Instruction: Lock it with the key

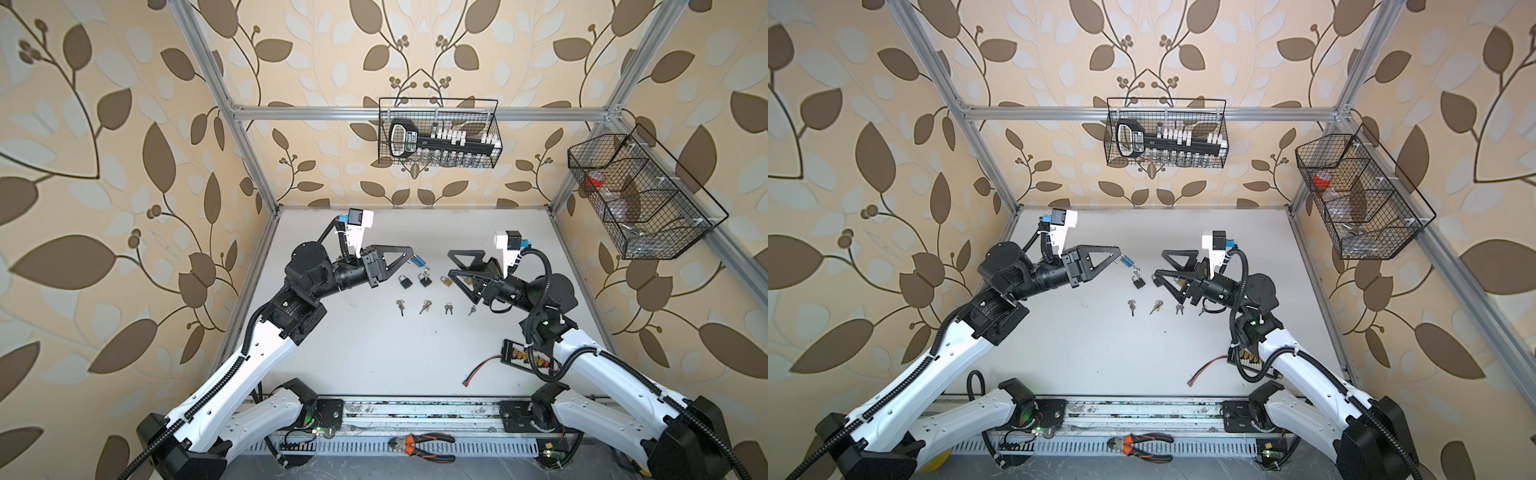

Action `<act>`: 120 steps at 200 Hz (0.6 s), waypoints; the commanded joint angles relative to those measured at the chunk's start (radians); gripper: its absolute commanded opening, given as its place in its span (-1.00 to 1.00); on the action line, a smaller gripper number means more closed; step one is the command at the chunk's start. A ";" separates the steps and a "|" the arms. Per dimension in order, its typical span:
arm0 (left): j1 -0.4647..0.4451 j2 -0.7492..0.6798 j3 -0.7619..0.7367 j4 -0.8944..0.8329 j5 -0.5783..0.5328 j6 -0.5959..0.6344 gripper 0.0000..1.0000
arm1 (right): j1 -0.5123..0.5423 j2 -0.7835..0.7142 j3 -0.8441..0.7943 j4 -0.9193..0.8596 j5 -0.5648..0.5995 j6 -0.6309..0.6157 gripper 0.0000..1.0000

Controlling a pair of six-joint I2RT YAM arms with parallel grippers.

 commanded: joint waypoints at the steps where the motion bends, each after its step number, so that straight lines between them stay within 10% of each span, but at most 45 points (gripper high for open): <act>1: -0.005 -0.025 0.020 0.090 0.038 -0.007 -1.00 | 0.026 0.016 0.057 0.039 -0.047 -0.042 0.71; 46: -0.008 -0.028 0.018 0.101 0.037 -0.022 -1.00 | 0.149 0.000 0.160 -0.277 0.164 -0.398 0.59; 120: -0.014 -0.034 0.014 0.100 0.036 -0.024 -1.00 | 0.190 0.093 0.247 -0.299 0.152 -0.459 0.23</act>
